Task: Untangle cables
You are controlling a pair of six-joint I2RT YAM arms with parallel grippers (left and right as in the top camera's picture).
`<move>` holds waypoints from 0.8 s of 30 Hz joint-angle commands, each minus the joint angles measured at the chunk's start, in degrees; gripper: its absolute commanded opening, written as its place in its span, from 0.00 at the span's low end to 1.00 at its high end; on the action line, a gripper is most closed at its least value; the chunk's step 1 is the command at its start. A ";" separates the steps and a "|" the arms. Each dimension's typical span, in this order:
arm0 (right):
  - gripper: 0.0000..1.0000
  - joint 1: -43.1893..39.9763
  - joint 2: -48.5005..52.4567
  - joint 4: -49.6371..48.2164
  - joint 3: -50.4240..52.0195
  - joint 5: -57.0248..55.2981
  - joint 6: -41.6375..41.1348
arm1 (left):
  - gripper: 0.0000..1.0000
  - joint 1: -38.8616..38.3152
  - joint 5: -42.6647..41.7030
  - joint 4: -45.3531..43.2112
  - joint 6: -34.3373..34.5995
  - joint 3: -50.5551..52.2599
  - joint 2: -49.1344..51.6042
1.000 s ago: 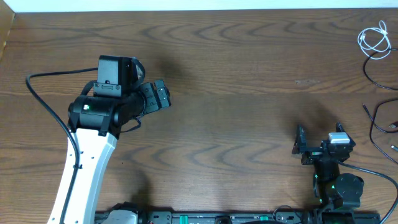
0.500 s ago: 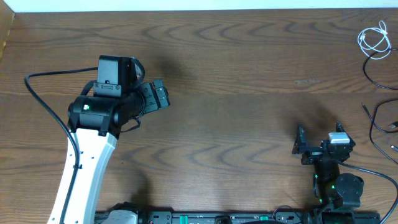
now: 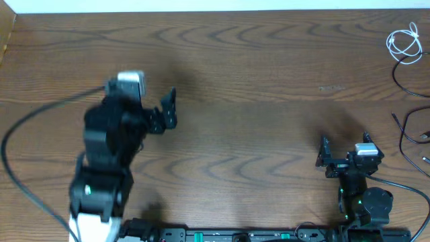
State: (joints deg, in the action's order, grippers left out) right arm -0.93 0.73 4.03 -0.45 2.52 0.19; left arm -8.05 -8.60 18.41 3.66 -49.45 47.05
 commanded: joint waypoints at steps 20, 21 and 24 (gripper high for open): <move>0.99 0.26 -0.42 0.17 0.13 -0.48 -1.01 | 0.98 0.09 6.69 -22.38 -10.99 45.59 -38.66; 0.99 0.26 -0.42 0.20 0.13 -0.48 -1.01 | 0.98 0.09 6.71 -22.38 -11.19 46.45 -39.15; 0.99 0.26 -0.42 0.17 0.13 -0.48 -1.01 | 0.98 0.09 6.71 -22.36 -11.61 48.72 -40.74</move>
State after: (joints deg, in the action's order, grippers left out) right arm -0.93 0.62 4.03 -0.45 2.52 0.19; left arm -8.03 -2.63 -3.64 -6.13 -2.68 8.29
